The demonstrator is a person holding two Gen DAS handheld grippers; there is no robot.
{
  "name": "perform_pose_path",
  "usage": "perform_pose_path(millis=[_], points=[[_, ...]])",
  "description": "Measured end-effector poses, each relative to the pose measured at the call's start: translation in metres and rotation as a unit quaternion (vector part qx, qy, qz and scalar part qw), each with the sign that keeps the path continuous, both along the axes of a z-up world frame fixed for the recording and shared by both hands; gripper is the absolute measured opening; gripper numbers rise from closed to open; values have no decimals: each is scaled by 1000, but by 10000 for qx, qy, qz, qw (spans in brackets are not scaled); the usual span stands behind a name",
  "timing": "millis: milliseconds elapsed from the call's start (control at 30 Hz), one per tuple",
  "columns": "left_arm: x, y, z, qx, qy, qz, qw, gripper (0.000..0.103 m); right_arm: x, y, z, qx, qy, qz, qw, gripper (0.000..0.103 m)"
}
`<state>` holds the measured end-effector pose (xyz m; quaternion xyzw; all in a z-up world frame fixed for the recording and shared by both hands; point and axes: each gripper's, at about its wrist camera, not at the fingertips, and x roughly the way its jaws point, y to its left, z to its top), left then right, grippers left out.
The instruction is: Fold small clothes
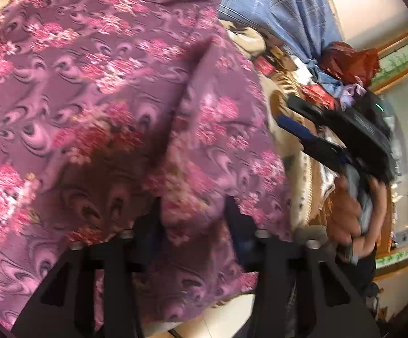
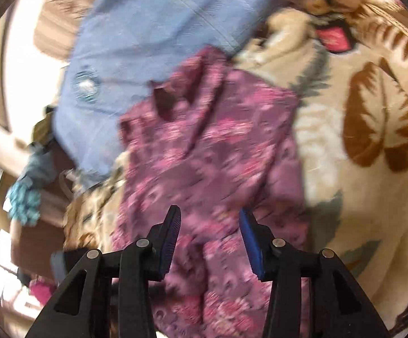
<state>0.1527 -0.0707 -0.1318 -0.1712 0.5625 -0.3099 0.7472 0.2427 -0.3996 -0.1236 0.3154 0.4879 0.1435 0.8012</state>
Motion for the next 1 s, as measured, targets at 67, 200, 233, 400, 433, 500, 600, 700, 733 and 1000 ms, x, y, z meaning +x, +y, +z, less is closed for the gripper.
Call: perform_pose_path(millis=[67,200,233,400,433,500,600,700,733,1000], points=[[-1,3,1,-311,61,1,9995,36,15,-5,-6,-124,411,-328,9985,46],[1,7,-2,-619,169,-62,9979,16,44,-8,-28,-136,744,-658,9950,37],[1,7,-4,-605,182,-56,9980,11,42,-6,-30,-76,569,-648,9962,32],[3,21,-3,-796,334,-48,9963,9,34,1,-9,-287,14,-377,9989,5],[2,24,2,-1109,437,-126,9928,8,31,-2,-1,-226,-146,-411,9988,5],[0,28,18,-1699,439,-401,9837,8,22,-8,14,-156,-369,-385,9985,5],[-4,38,45,-1434,-115,-772,9866,8,15,-11,21,-197,-370,-274,9987,5],[0,31,23,-473,2,-826,9955,9,17,-10,3,-500,172,-113,9985,8],[2,26,10,-190,156,-840,9962,9,21,-9,-12,-600,431,-164,9971,10],[-1,17,-13,308,322,-848,9954,34,18,-21,-10,-403,355,-317,9981,42]])
